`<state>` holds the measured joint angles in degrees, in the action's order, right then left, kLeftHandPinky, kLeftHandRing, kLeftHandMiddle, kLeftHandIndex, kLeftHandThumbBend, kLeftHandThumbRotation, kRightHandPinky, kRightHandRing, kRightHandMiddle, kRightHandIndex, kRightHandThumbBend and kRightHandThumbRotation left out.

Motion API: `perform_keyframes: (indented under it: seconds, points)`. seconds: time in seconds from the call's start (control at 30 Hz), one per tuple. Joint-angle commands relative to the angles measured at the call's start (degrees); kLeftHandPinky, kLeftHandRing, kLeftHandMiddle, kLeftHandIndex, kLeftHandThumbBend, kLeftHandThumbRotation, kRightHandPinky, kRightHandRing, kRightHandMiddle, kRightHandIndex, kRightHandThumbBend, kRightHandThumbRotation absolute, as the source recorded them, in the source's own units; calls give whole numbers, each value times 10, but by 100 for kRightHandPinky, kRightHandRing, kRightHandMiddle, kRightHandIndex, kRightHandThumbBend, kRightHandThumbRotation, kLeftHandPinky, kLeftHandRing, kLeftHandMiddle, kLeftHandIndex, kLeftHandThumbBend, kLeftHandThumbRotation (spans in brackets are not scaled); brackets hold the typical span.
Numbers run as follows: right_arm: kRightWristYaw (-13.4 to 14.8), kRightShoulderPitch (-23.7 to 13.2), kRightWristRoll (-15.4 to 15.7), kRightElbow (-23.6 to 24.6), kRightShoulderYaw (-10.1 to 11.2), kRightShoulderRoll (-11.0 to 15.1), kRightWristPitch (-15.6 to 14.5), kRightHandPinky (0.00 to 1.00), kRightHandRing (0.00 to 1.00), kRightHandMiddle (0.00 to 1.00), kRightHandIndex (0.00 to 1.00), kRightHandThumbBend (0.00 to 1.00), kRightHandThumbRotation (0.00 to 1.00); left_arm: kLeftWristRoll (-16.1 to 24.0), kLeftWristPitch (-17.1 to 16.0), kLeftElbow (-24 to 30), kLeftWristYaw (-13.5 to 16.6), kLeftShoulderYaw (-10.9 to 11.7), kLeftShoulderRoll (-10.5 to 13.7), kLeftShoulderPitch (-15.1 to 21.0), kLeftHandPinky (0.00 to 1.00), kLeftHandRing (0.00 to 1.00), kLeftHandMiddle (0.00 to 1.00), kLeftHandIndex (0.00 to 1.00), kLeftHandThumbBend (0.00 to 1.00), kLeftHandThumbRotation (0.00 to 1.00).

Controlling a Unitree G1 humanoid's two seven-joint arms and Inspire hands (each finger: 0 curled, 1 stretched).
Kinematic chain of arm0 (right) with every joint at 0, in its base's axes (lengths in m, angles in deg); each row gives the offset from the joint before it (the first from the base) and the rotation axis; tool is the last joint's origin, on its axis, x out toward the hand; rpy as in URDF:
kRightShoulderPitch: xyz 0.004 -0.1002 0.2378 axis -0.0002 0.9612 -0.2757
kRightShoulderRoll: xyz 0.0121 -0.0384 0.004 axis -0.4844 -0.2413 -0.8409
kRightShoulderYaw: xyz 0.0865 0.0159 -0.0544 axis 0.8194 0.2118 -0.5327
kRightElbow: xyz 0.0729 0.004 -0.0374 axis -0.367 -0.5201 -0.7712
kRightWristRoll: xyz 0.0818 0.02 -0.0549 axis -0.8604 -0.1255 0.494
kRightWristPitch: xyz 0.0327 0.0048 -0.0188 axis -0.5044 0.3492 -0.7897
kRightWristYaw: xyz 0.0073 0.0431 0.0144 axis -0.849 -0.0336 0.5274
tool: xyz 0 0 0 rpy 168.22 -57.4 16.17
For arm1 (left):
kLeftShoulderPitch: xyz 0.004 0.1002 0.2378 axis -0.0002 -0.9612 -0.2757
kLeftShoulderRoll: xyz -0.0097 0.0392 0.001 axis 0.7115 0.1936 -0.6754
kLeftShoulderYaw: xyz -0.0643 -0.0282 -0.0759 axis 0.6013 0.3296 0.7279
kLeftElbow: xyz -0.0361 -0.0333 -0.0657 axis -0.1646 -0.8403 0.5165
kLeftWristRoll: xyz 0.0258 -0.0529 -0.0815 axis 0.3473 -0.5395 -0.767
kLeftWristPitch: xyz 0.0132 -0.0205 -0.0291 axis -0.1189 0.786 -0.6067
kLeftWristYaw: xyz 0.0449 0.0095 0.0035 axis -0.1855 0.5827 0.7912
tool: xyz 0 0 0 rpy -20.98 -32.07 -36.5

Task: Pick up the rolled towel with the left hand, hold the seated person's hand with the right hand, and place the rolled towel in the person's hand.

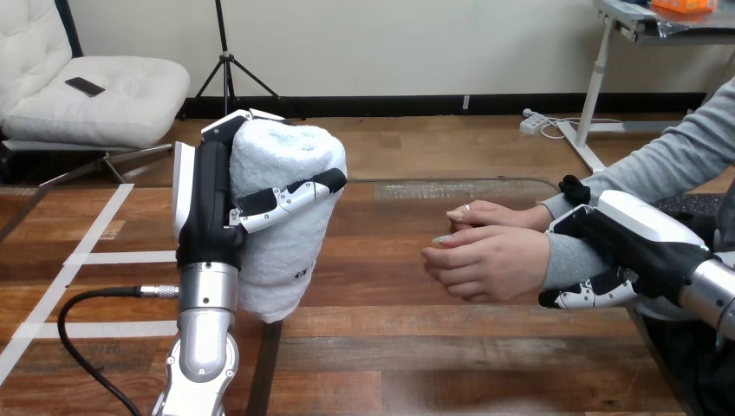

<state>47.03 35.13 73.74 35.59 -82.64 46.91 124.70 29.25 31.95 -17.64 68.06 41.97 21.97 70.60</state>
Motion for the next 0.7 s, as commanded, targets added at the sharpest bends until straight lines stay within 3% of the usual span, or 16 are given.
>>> perform_keyframes:
  seconds: [0.0, 0.67]
  points:
    - [10, -29, -11, 3, 11, -9, 14, 22, 26, 32, 37, 56, 0, 1, -19, 21, 5, 0, 7, 46, 36, 39, 40, 40, 67, 0]
    - [12, -32, -7, 8, 11, -9, 16, 22, 25, 32, 37, 57, 0, -11, -22, 3, -2, -3, -14, 55, 35, 38, 41, 40, 67, 0]
